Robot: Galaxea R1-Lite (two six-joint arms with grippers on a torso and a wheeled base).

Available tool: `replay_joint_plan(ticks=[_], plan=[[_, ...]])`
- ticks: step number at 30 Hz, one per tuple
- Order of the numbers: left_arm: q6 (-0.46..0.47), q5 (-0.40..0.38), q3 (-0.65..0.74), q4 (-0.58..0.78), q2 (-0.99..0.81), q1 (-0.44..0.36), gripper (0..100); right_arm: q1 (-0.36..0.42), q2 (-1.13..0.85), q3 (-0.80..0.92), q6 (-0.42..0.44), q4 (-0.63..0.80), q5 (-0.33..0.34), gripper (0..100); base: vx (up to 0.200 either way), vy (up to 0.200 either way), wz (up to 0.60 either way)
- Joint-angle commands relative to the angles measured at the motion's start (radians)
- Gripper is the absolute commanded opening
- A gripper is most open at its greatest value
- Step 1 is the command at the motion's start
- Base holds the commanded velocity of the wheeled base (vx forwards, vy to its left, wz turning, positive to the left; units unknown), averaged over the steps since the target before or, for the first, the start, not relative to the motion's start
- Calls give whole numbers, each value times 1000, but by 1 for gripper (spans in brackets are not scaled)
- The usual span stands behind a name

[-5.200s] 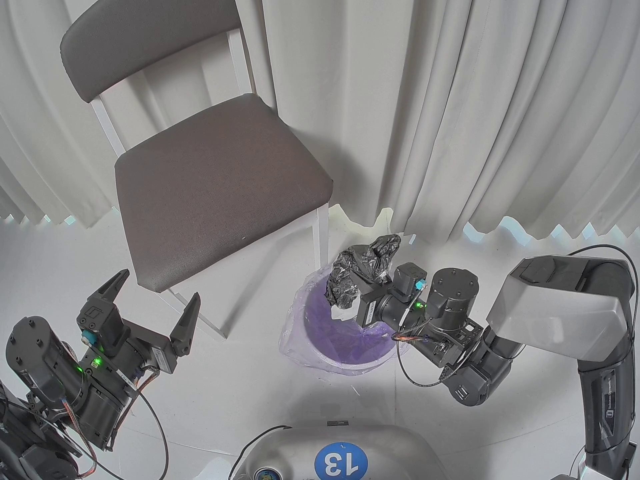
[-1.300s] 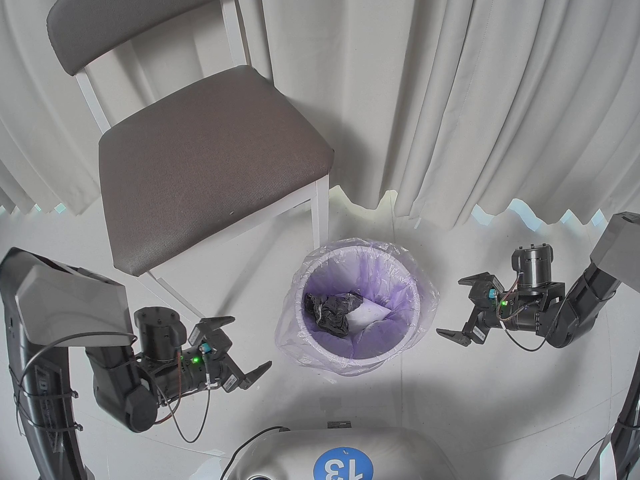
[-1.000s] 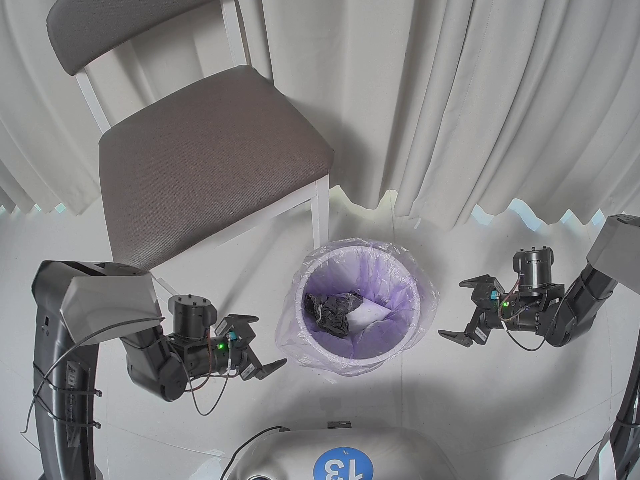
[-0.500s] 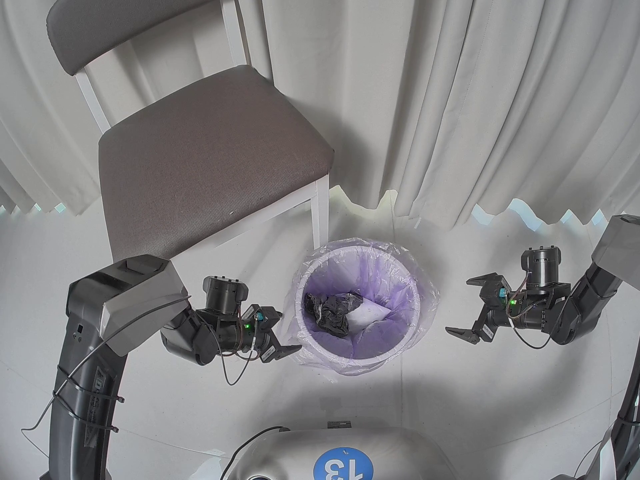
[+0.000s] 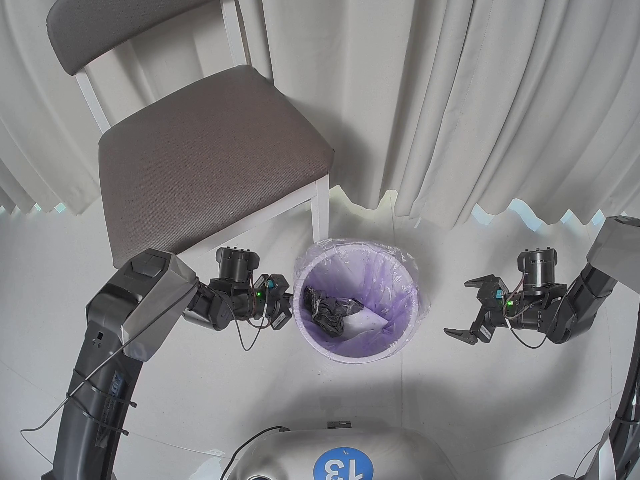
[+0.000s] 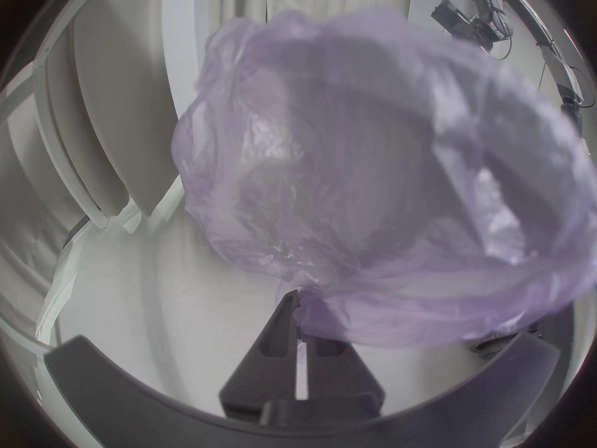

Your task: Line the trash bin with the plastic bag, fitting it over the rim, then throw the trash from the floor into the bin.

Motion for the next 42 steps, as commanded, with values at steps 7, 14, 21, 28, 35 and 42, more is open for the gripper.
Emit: replay_joint_plan(ticks=[7,14,21,28,35,42], plan=[[0,-35,-46,34,60,-4,0,58,93,-43,-10,-4,7,100,0,0,0],[8,-66,104,-24,-37,17,100,70,121,-101,-7,1,42,100,0,0,0],[9,-93,273,-105,-115,40,100,70,191,-204,-9,38,57,100,0,0,0],[8,-103,407,-236,-133,62,100,70,231,-318,-6,154,114,100,0,0,0],[8,-103,407,-243,-127,66,100,68,242,-380,-1,240,116,0,0,0,0],[9,-103,336,-231,-75,68,100,41,293,-489,5,320,116,0,0,0,0]])
